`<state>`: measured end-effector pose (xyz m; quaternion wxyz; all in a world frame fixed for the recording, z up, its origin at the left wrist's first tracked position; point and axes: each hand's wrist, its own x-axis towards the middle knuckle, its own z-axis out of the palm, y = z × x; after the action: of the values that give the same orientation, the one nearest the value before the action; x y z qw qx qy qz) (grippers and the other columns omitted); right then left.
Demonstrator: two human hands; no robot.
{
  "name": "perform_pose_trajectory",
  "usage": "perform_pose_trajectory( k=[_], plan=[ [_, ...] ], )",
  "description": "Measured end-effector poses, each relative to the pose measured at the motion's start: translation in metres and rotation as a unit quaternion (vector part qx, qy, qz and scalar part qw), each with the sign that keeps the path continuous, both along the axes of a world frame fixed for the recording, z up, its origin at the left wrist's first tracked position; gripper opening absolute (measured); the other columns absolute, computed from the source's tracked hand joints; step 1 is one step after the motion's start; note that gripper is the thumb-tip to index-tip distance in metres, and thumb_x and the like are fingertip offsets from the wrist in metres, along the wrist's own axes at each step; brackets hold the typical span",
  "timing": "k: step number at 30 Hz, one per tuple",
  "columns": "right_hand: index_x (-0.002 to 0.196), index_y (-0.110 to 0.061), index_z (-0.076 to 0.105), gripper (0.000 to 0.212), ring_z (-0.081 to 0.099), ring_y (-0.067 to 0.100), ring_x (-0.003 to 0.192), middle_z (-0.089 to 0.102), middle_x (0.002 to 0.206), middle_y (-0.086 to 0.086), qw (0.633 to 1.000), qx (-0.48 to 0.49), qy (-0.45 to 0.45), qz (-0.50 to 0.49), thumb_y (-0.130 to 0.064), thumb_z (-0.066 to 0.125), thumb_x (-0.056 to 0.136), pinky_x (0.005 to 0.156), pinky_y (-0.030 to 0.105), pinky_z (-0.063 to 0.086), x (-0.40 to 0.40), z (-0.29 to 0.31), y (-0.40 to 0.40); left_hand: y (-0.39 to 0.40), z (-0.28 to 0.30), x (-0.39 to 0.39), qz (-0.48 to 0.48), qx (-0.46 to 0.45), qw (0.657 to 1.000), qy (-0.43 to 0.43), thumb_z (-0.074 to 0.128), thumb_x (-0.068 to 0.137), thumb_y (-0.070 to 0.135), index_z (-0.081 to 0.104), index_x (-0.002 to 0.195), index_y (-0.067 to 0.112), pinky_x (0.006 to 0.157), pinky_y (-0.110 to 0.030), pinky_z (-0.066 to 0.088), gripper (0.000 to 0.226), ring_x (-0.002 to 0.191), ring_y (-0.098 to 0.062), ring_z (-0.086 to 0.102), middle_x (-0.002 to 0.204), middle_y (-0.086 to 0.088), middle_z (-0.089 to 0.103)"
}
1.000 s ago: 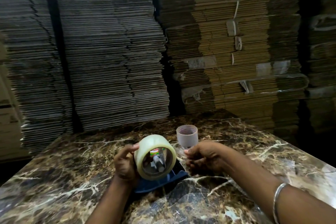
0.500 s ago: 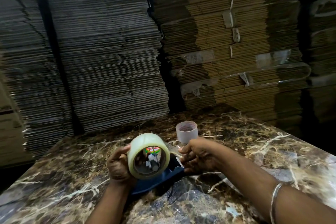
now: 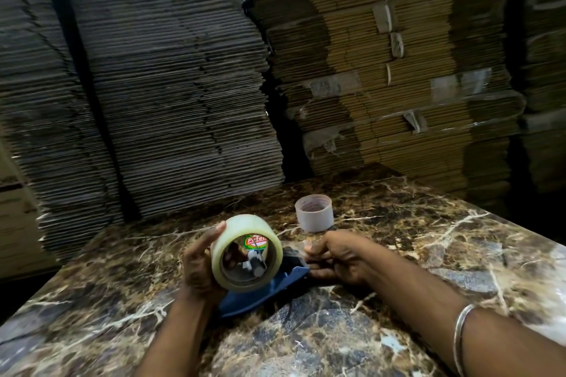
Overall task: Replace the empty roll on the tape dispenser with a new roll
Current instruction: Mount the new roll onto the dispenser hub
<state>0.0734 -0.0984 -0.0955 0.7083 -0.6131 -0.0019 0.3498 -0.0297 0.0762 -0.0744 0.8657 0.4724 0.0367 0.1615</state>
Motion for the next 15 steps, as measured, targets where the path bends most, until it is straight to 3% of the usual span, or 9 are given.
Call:
perform_pose_trajectory(
  k=[3,8,10,15],
  plan=[
    [0.078,0.002,0.058,0.022,0.06,0.019,0.065,0.065,0.053,0.008,1.0,-0.003,-0.009,0.007,0.007,0.045,0.095,0.078,0.035,0.056,-0.0014,-0.0004,-0.0009,0.0027,-0.0023,0.0011,0.006,0.009,1.0,0.001,0.037,0.094,0.025,0.076,0.058,0.003,0.053,-0.029,0.059,0.058,0.053,-0.025,0.07,0.059,-0.014,0.072],
    [0.087,0.006,0.06,0.015,0.063,0.022,0.068,0.065,0.076,0.016,1.0,0.022,0.009,-0.009,0.007,0.046,0.094,0.061,0.031,0.06,-0.0024,0.0015,-0.0017,0.0044,-0.0055,0.001,0.021,0.036,0.999,-0.004,0.035,0.095,0.025,0.078,0.063,0.003,0.056,-0.031,0.06,0.058,0.058,-0.027,0.072,0.064,-0.015,0.074],
    [0.088,0.004,0.061,0.011,0.064,0.023,0.074,0.066,0.082,0.017,0.999,0.05,0.017,-0.013,0.003,0.051,0.091,0.063,0.032,0.06,-0.0025,0.0019,-0.003,0.0039,-0.0064,0.0003,0.025,0.026,0.999,-0.009,0.034,0.095,0.025,0.078,0.062,0.004,0.054,-0.03,0.06,0.059,0.056,-0.027,0.072,0.063,-0.015,0.074],
    [0.08,-0.007,0.06,0.017,0.056,0.017,0.06,0.059,0.067,0.006,0.997,0.072,-0.005,0.008,-0.019,0.065,0.091,0.056,0.027,0.059,-0.0024,-0.0018,-0.0037,0.0066,-0.0077,-0.0016,0.025,0.039,0.999,-0.024,0.03,0.095,0.024,0.078,0.067,0.005,0.053,-0.028,0.059,0.059,0.055,-0.027,0.071,0.062,-0.015,0.073]
  ],
)
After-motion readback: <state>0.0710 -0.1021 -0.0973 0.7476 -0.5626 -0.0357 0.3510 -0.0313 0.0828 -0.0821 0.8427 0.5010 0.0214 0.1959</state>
